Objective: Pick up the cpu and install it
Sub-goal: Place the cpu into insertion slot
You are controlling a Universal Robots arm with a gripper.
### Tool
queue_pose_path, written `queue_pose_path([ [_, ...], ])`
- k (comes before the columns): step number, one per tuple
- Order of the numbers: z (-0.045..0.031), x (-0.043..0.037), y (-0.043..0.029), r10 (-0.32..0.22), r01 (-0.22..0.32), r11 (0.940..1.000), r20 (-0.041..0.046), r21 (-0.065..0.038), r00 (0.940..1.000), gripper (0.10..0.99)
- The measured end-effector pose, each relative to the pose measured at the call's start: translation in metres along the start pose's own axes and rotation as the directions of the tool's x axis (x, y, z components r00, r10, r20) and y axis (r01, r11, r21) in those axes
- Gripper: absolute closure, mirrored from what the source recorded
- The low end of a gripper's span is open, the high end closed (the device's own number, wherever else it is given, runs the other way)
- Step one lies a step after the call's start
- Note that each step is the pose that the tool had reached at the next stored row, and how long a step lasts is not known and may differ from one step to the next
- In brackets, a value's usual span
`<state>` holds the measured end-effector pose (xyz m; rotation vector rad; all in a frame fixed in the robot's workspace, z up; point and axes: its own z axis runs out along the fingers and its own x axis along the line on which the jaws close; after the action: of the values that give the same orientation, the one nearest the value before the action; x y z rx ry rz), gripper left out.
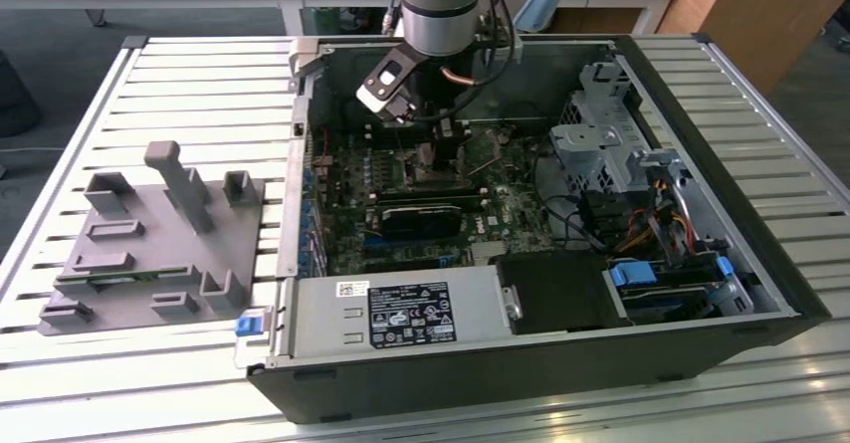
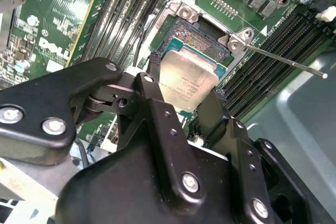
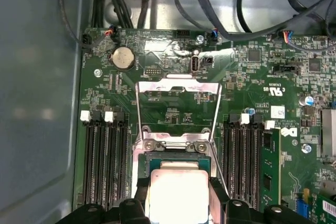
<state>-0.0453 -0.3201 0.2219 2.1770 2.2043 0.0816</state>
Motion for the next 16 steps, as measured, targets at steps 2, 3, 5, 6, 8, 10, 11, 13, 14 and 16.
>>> queue_pose_path([
  [2, 0.0012, 0.0001, -0.0001, 0.017, -0.017, 0.9999, 0.0006, -0.001, 0.9999, 0.553],
  [3, 0.0019, 0.0, -0.0002, 0.015, -0.015, 0.9999, 0.0007, 0.0, 0.9999, 0.553],
  [5, 0.0028, -0.0001, -0.0003, 0.011, -0.011, 0.9999, 0.0008, 0.0, 0.9999, 0.553],
  [6, 0.0028, -0.0001, -0.0003, 0.01, -0.01, 0.9999, 0.0009, 0.0, 0.9999, 0.553],
  [8, 0.0029, 0.0, -0.0003, 0.01, -0.01, 1.0, 0.0009, 0.0, 1.0, 0.553],
  [10, 0.0038, 0.0, -0.0003, 0.01, -0.01, 1.0, 0.0003, 0.0, 1.0, 0.553],
  [11, 0.0047, 0.0, -0.0003, 0.01, -0.01, 1.0, 0.0004, 0.0, 1.0, 0.553],
  [13, 0.0062, 0.0, -0.0005, 0.01, -0.01, 1.0, 0.0005, 0.0, 1.0, 0.553],
  [14, 0.0066, 0.0, -0.0005, 0.01, -0.01, 1.0, 0.0006, 0.0, 1.0, 0.553],
  [16, 0.0067, -0.0001, -0.0005, 0.01, -0.01, 1.0, 0.0008, 0.0, 1.0, 0.553],
])
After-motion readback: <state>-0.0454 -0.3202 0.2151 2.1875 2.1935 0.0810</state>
